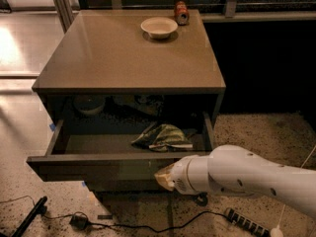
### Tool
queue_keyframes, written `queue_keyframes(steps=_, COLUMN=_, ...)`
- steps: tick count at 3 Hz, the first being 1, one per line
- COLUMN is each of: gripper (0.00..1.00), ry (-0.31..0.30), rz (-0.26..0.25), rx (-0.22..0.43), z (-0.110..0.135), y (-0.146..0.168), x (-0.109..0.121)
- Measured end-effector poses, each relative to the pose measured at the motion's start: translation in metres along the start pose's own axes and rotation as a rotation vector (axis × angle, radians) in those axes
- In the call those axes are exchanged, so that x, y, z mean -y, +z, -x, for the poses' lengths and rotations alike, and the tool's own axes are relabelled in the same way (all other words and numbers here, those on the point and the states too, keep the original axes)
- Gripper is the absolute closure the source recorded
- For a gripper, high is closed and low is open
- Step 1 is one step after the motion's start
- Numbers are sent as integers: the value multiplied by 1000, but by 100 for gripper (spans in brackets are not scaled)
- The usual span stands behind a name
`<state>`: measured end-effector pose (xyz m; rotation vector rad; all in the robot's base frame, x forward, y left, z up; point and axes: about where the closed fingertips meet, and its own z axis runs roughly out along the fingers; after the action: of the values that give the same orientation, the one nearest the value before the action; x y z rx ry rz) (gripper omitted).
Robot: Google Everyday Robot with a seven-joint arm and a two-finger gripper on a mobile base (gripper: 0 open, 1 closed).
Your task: Close top drawer
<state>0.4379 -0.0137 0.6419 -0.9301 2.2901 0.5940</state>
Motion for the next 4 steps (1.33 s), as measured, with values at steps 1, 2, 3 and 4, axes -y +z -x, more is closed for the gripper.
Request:
queue_keyframes(steps=1, gripper=100, ry=-7, rz=-5, rx=12, z=11, y=5, x=1)
queue_keyframes(steps=2, gripper=100, ry=-25, rz=-16, rx=31, z=29, y=11, x=5)
queue_keyframes(steps=3, gripper=100, ry=-90, rz=-24, rx=69, z=75, y=29, x=10)
queue_keyframes(steps=4, gripper=100, ry=-90, rz=-24, rx=69, z=75, y=29, x=10)
